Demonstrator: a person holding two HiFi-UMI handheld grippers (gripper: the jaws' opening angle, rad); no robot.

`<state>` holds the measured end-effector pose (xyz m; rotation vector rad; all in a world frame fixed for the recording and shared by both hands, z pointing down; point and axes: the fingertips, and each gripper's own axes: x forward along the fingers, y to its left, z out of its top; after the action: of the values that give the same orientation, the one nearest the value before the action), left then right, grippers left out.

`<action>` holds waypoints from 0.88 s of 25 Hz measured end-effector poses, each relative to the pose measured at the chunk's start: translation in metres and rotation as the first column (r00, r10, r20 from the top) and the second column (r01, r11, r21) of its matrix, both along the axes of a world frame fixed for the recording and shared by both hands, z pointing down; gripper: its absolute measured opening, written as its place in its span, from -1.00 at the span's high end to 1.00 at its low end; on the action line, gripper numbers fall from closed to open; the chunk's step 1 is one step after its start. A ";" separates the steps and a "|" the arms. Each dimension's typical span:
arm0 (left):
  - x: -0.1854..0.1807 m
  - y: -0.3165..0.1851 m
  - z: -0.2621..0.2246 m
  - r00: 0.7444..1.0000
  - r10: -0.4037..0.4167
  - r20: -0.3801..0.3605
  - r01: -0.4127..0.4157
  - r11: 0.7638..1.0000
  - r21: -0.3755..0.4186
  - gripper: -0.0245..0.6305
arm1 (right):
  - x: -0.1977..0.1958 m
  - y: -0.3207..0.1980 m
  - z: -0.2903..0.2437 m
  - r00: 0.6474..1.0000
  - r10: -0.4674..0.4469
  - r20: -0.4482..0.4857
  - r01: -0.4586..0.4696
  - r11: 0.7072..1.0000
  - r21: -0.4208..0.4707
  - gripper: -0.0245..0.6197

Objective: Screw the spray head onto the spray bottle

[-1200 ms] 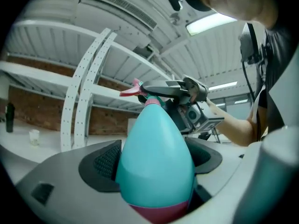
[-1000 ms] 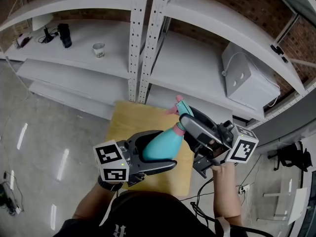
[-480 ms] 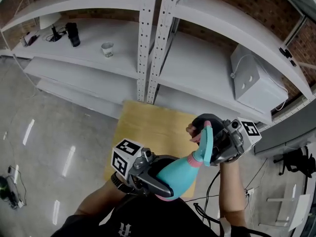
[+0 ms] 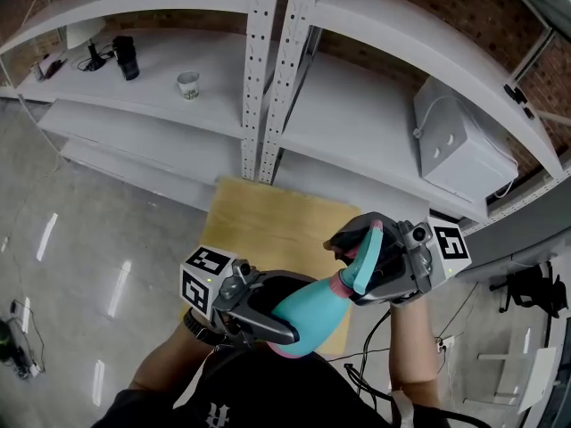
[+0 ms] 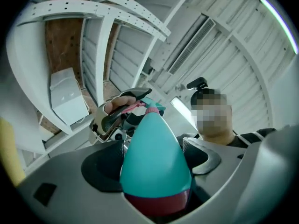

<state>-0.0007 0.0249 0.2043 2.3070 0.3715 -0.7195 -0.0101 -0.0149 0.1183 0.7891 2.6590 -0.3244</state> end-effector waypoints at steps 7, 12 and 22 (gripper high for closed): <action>0.002 0.004 -0.004 0.989 0.083 -0.122 -0.086 0.996 -0.017 -0.28 | -0.003 0.000 -0.006 0.999 0.029 0.027 -0.028 0.999 -0.032 0.17; 0.011 0.009 -0.004 0.993 0.106 -0.059 -0.104 0.994 0.036 -0.28 | -0.002 0.002 -0.006 1.000 0.014 0.027 -0.013 0.999 -0.046 0.17; 0.011 0.009 0.001 0.997 0.081 0.014 -0.081 0.996 0.041 -0.16 | -0.004 0.001 0.000 1.000 0.013 -0.016 -0.014 0.998 -0.058 0.17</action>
<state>0.0102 0.0340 0.2051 2.3199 0.4759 -0.6628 -0.0144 -0.0144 0.1183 0.7528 2.6554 -0.4043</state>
